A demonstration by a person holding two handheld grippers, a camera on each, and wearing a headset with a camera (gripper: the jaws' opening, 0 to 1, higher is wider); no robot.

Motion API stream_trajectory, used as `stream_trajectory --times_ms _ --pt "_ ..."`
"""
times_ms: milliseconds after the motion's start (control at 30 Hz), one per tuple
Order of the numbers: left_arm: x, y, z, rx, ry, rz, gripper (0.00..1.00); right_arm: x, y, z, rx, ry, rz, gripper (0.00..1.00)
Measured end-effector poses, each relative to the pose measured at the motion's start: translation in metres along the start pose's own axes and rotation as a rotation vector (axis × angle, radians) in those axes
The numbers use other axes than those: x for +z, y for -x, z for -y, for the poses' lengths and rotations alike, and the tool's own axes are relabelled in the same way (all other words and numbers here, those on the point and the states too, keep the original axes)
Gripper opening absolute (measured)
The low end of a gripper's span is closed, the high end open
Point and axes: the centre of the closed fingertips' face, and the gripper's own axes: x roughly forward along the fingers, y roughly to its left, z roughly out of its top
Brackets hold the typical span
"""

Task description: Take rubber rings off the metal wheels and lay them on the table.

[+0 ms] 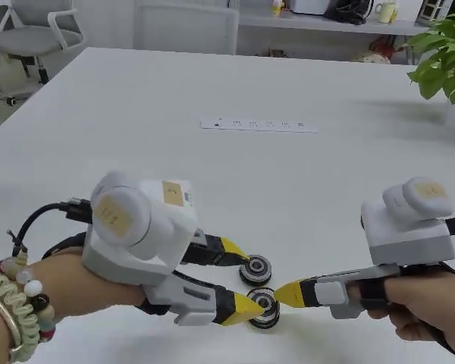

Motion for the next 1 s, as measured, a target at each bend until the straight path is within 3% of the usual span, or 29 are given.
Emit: stream_trajectory --times_ms 267,400,567,667,833,1000 --pt "0.014 0.016 -0.002 0.020 -0.047 -0.017 0.47 0.001 0.001 -0.013 0.011 0.031 0.003 0.00" --pt "0.018 0.029 -0.006 0.050 -0.056 -0.011 0.50 0.014 0.005 -0.017 0.039 0.010 0.068 0.00" --pt "0.019 0.053 -0.011 0.104 -0.042 0.002 0.52 0.023 0.011 -0.017 0.038 -0.007 0.108 0.00" --pt "0.015 0.068 -0.014 0.145 -0.028 0.007 0.54 0.026 0.013 -0.018 0.039 -0.011 0.121 0.00" --pt "-0.006 0.093 -0.019 0.227 0.015 -0.019 0.56 0.029 0.014 -0.023 0.049 0.002 0.133 0.00" --pt "-0.023 0.111 -0.019 0.291 0.084 -0.006 0.60 0.031 0.015 -0.023 0.046 0.014 0.138 0.00"
